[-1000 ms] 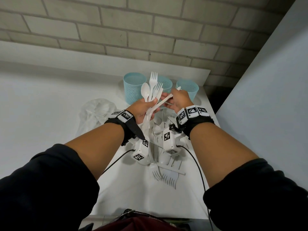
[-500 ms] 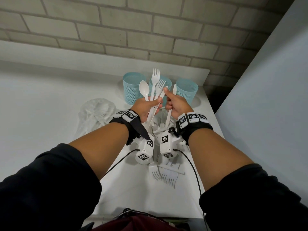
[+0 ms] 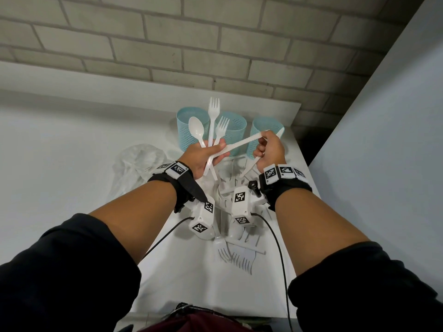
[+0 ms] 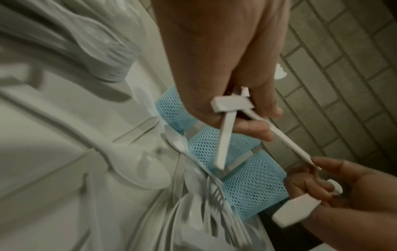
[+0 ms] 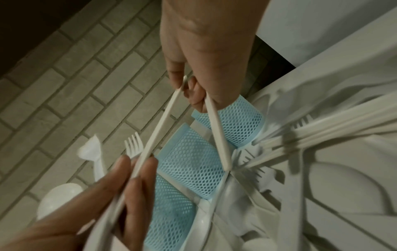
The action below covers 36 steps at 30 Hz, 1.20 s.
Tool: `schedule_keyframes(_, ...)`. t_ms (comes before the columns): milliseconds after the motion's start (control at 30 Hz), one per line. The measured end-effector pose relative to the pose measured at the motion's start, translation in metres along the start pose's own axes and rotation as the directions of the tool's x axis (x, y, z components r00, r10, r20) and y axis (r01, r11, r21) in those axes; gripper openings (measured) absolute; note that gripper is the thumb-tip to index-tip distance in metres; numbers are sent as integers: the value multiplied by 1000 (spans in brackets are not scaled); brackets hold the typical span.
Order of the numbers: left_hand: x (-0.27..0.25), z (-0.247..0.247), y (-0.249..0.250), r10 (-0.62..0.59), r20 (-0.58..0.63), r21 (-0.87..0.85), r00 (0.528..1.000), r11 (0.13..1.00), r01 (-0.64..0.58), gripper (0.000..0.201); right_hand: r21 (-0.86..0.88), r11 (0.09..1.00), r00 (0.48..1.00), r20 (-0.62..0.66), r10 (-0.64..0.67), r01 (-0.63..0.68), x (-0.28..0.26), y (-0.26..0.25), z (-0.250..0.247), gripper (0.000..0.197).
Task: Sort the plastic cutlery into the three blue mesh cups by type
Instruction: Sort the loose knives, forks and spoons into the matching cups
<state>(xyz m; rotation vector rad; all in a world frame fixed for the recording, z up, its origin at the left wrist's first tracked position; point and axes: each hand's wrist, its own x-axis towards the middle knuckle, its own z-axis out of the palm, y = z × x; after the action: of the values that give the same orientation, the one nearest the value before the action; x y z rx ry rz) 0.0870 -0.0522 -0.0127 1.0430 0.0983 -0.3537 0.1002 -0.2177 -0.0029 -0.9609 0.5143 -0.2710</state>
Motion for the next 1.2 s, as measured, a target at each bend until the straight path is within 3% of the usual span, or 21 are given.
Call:
schedule_keyframes(67,0,0,4,54,-41,-2,998,999,-54,5,-91,995,998,-54,-40,35,-2,0,-1,18)
schedule_keyframes(133,0,0,7,92,-49,51,995,995,-89,7,-332,928,966,-127,-224,171,-6,-1,0,13)
schedule_keyframes(200,-1,-1,9,111,-43,134,993,985,-105,8,-543,762,858,-136,-495,354,-9,-6,4,14)
schedule_keyframes(233,-2,-2,9,112,-43,152,993,983,-104,8,-610,663,799,-81,-596,433,-8,-9,6,22)
schedule_keyframes(300,-2,-5,10,99,-39,138,994,986,-93,7,-684,485,739,119,-663,545,-10,-13,13,29)
schedule_keyframes(367,-1,-8,10,86,-26,123,996,989,-82,7,-731,350,746,317,-586,586,-12,-11,19,30)
schedule_keyframes(400,-1,-9,11,84,-21,119,996,990,-81,7,-776,276,774,387,-502,567,-12,-9,21,32)
schedule_keyframes(467,0,-11,13,100,-33,97,994,991,-96,6,-855,97,835,465,-294,510,-15,-6,23,39)
schedule_keyframes(500,0,-11,15,112,-41,77,993,991,-108,5,-865,75,857,475,-199,497,-16,-4,23,41)
schedule_keyframes(600,0,-14,21,134,-48,51,990,990,-132,6,-849,218,867,498,29,481,-20,1,25,46)
schedule_keyframes(700,0,-18,26,137,-43,-8,990,990,-138,14,-844,240,813,530,241,479,-17,1,23,57)
schedule_keyframes(767,-2,-22,29,133,-40,-36,990,990,-134,21,-859,315,802,498,330,404,-12,-1,21,55)
schedule_keyframes(833,-4,-26,31,137,-41,-38,990,990,-139,29,-803,536,830,470,298,262,-8,-4,24,44)
schedule_keyframes(900,-5,-32,31,143,-54,-43,988,988,-146,33,-635,753,865,463,192,173,-3,-10,33,33)
schedule_keyframes(967,-6,-38,33,146,-75,-67,987,986,-151,33,-444,885,882,462,91,142,-1,-17,49,23)
schedule_keyframes(1067,-7,-45,38,145,-107,-52,984,987,-151,33,-238,962,898,440,-18,135,1,-23,82,19)
schedule_keyframes(1200,-4,-51,45,166,-132,-38,977,984,-172,33,-109,973,911,384,-148,204,3,-20,127,22)
